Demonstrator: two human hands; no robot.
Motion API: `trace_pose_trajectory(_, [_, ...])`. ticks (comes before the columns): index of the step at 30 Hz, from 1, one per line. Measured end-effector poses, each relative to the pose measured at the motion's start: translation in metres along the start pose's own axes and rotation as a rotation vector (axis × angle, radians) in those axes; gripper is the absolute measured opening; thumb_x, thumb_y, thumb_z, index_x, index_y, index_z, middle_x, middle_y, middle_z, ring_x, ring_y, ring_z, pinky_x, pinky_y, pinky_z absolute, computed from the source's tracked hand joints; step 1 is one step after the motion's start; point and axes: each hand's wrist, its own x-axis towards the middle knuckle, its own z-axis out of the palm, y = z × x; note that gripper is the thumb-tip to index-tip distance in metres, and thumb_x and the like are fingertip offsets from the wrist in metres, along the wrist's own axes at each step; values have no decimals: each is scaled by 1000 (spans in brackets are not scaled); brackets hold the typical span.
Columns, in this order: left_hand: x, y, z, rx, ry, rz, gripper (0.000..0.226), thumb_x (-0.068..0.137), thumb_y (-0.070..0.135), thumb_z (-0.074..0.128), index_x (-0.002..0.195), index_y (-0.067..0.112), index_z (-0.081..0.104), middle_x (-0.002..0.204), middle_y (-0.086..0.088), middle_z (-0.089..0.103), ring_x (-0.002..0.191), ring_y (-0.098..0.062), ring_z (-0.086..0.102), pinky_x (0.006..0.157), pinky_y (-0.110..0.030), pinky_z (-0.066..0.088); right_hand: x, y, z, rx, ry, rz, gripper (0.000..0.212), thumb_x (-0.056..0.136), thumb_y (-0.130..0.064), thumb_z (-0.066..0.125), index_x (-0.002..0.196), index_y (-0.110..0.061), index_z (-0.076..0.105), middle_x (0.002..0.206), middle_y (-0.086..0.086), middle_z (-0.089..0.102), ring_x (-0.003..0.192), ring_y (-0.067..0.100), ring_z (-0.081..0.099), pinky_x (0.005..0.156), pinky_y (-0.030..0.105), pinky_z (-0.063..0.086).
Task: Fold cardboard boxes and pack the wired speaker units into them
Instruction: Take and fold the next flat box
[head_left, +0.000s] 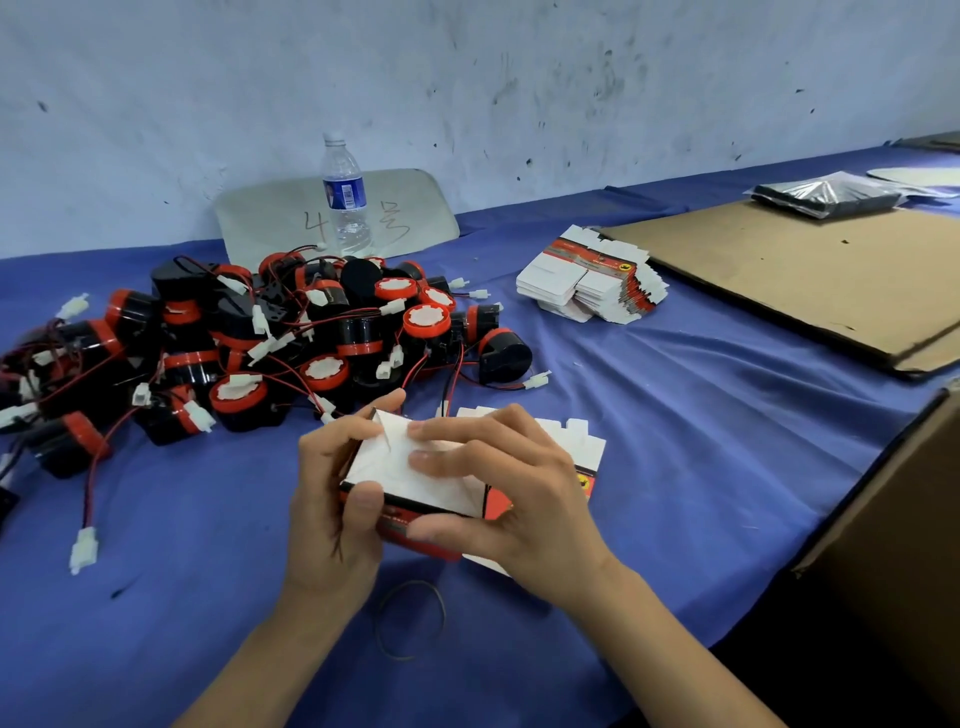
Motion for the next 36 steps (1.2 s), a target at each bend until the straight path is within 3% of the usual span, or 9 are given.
trace_pose_trajectory(4, [-3,-1,-1,5,-68,75,42,93,65,38,127,40,39,135,8,55,123,-24,56,88,-35,53,7,-6,-10,491,-131,413,10,82,-16,72,90,-18,67,123,-11,61,104,13,62,84,27,47])
trace_pose_trajectory(8, [-4,0,-1,123,-88,69,43,94,67,31,124,41,45,137,8,56,114,-24,62,70,-39,56,7,-1,-22,691,-459,632,59,82,-22,69,132,-41,45,112,-9,64,98,7,63,83,28,53])
trace_pose_trajectory(11, [-3,-1,3,85,-77,86,53,94,66,34,132,30,45,144,-1,49,131,-30,48,95,-38,49,7,-4,-18,770,-355,668,54,79,-19,69,124,-46,54,94,-4,69,85,11,65,75,27,54])
trace_pose_trajectory(14, [-6,-2,7,128,-112,69,94,79,71,57,146,12,29,150,-3,37,135,-29,42,104,-35,41,9,-3,-9,827,-157,732,47,75,-19,71,118,-38,62,98,5,69,83,17,66,72,30,52])
trace_pose_trajectory(17, [-8,-3,13,188,-174,36,115,65,53,79,153,37,6,155,2,26,136,-34,37,104,-52,42,8,-2,-5,899,-82,789,43,75,-18,70,115,-32,62,102,11,68,81,20,66,70,32,52])
trace_pose_trajectory(19, [-7,-2,14,228,-166,38,123,62,46,82,151,42,-3,154,7,24,137,-29,37,103,-52,43,7,-1,-8,799,-156,769,43,79,-16,70,118,-32,60,105,11,68,81,17,66,69,29,53])
trace_pose_trajectory(23, [-4,5,13,378,-174,119,116,71,68,68,152,35,-8,148,26,24,133,2,32,104,-11,32,8,-1,-14,645,-252,691,45,87,-4,63,120,-34,55,94,-3,69,75,8,64,66,23,52])
trace_pose_trajectory(30, [-1,13,18,451,-187,169,108,77,65,62,152,33,-8,142,4,32,135,5,27,104,-7,29,6,3,-8,483,-229,663,47,84,-3,56,114,-39,52,86,-6,68,67,6,62,60,28,53])
trace_pose_trajectory(36, [1,15,19,419,-184,180,108,78,63,64,152,30,-7,142,8,30,135,4,28,104,-7,28,6,5,-8,414,-250,613,44,82,-15,54,114,-45,49,88,-6,67,67,5,59,61,25,50])
